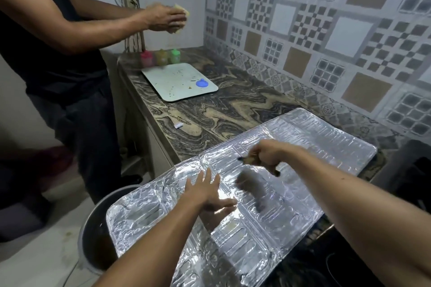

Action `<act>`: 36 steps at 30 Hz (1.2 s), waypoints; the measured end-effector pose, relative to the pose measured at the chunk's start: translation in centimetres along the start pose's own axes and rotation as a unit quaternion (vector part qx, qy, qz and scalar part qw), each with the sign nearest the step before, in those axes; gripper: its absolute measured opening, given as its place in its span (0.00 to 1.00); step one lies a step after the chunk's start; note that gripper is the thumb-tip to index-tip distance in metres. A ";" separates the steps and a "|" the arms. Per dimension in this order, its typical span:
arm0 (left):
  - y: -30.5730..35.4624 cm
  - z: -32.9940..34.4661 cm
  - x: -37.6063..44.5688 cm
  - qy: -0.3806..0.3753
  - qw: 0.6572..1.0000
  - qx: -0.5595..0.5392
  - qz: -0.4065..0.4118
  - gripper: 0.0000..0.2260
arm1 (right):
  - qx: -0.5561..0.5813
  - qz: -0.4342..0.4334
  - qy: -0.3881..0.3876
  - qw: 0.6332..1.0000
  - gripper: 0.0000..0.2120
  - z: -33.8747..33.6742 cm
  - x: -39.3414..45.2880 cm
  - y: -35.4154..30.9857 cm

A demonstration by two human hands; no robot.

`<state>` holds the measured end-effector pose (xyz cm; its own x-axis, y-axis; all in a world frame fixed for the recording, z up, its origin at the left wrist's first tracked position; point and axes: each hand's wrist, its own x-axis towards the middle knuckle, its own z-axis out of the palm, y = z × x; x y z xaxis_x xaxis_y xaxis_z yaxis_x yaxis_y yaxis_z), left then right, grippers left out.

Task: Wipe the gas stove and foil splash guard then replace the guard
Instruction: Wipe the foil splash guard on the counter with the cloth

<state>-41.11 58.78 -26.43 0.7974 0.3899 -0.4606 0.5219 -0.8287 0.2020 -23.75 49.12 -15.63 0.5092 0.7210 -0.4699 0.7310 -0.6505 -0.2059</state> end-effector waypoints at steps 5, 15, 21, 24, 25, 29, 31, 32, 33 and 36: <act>0.2 -0.2 0.2 -0.014 1.000 0.005 -0.009 0.45 | 0.125 -0.024 0.098 0.987 0.14 7.6 1.8 -2.3; 0.1 -0.4 0.6 -0.016 1.000 -0.009 -0.006 0.42 | -0.168 0.037 -0.043 0.984 0.16 8.1 -2.9 0.1; -0.5 -0.3 -1.5 0.041 0.999 -0.024 0.025 0.39 | -0.068 0.050 -0.039 0.996 0.20 7.5 -5.4 -0.2; -1.5 0.1 -2.4 0.039 0.999 0.012 0.029 0.37 | 0.040 0.060 -0.002 0.997 0.22 6.5 -6.6 0.2; -1.8 0.3 -2.6 0.035 0.999 0.016 0.027 0.37 | 0.099 0.064 0.025 0.993 0.20 6.0 -6.9 0.4; -2.0 0.6 -2.8 0.018 0.999 0.018 0.020 0.36 | 0.412 0.082 0.105 0.902 0.15 4.2 -8.1 0.1; -1.8 0.7 -2.8 0.015 1.000 0.021 0.015 0.36 | 0.546 0.095 0.116 0.824 0.13 3.9 -8.4 -0.6; -1.7 0.9 -2.7 0.013 1.000 0.020 0.012 0.36 | 0.597 0.100 0.117 0.788 0.12 3.9 -8.4 -0.9; -1.7 0.8 -2.7 0.012 1.000 0.020 0.009 0.36 | 0.640 0.098 0.113 0.754 0.11 3.8 -8.6 -1.3; -1.7 0.7 -2.6 0.006 1.000 0.024 0.006 0.37 | 0.723 0.073 0.083 0.682 0.08 3.9 -8.5 -1.7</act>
<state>-44.23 58.90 -26.15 0.8080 0.3839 -0.4470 0.4968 -0.8517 0.1665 -31.10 43.16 -14.59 0.6602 0.5630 -0.4972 -0.4849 -0.1862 -0.8545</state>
